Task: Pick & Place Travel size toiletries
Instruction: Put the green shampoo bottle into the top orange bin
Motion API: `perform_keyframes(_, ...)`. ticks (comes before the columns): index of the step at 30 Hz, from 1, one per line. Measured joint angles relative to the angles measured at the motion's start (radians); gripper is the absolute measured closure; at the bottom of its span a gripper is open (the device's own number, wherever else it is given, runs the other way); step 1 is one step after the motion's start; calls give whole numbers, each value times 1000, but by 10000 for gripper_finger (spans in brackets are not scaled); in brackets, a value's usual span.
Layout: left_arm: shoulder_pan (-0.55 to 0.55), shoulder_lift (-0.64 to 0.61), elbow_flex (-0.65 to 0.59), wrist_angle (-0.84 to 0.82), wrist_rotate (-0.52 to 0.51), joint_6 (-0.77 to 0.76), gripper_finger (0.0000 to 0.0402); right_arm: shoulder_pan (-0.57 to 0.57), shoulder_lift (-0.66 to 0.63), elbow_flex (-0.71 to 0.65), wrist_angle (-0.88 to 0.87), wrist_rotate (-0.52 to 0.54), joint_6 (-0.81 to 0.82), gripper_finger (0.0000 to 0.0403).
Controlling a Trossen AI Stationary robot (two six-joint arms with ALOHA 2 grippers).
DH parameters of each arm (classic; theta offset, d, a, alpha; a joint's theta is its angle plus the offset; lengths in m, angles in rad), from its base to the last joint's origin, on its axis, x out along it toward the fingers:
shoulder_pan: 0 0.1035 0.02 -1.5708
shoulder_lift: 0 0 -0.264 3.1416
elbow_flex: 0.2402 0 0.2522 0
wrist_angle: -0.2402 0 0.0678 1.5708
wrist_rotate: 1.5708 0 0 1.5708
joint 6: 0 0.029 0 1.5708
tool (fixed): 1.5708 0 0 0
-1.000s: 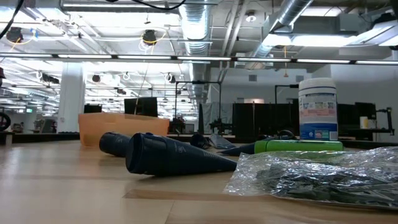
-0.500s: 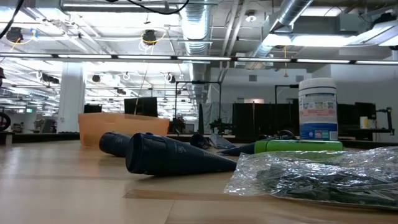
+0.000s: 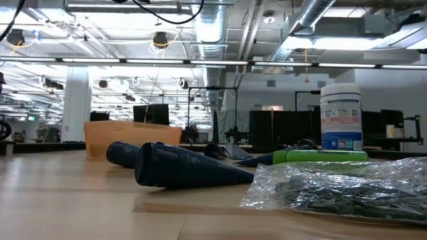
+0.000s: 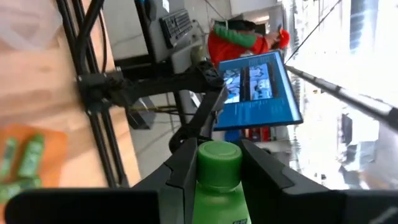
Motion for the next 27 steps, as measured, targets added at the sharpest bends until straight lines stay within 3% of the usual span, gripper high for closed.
perform_keyframes(12, 0, 0, 0, -73, -41, 0, 169, 20, 15, 3, 8, 2, -49, 315)
perform_keyframes(27, -23, 0, -1, -70, -2, 0, 169, 26, 84, 0, 12, 33, -146, 315)
